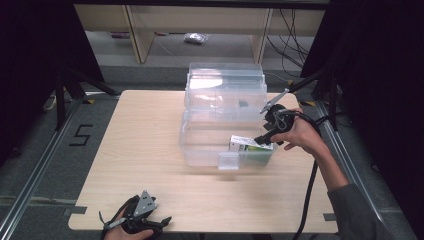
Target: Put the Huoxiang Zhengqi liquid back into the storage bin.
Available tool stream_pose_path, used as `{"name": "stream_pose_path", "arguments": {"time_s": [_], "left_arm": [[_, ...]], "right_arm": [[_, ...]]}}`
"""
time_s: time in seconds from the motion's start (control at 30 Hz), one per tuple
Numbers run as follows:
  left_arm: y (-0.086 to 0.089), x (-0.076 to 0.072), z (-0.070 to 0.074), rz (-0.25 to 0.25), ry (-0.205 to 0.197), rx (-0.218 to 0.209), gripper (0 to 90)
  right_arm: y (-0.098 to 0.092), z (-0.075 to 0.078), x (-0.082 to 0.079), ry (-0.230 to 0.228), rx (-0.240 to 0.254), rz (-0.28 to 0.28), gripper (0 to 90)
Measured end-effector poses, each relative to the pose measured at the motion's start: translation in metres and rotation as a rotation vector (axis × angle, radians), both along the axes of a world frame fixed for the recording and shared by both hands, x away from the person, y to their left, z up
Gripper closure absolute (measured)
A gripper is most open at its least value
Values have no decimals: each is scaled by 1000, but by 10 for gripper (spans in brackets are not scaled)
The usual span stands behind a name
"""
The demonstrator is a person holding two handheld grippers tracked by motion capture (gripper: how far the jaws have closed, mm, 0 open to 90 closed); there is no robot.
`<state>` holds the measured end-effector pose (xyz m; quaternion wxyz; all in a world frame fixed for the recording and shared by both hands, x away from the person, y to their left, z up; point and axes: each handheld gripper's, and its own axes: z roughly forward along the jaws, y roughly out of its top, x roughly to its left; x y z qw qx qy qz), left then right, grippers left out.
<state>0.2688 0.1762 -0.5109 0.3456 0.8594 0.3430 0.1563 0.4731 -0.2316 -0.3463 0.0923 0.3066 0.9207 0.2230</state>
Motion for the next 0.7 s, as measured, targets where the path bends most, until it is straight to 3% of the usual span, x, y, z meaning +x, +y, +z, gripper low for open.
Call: {"name": "stream_pose_path", "arguments": {"time_s": [0.1, 0.13, 0.2, 0.23, 0.37, 0.5, 0.53, 0.57, 0.7], "left_arm": [[0, 0, 1, -6, 1, 9, 175], [-1, 0, 0, 1, 0, -3, 175], [1, 0, 1, -10, 1, 17, 175], [0, 0, 0, 6, -6, -6, 175], [3, 1, 2, -30, 3, 45, 176], [3, 1, 3, -34, 5, 51, 176], [2, 1, 2, -22, 6, 32, 176], [2, 1, 2, -17, 12, 31, 176], [3, 1, 2, -22, 3, 34, 176]], "right_arm": [[-8, -4, -10, -27, 37, -32, 320], [-8, -4, -10, -27, 37, -32, 320], [-11, -6, -15, -22, 48, -42, 319], [-13, -7, -17, -30, 46, -44, 313], [-19, -10, -27, -31, 63, -75, 300], [-23, -13, -36, -35, 95, -96, 275], [-24, -15, -38, -39, 105, -97, 271], [-23, -18, -47, -65, 121, -128, 260], [-24, -21, -56, -107, 132, -114, 240]]}}
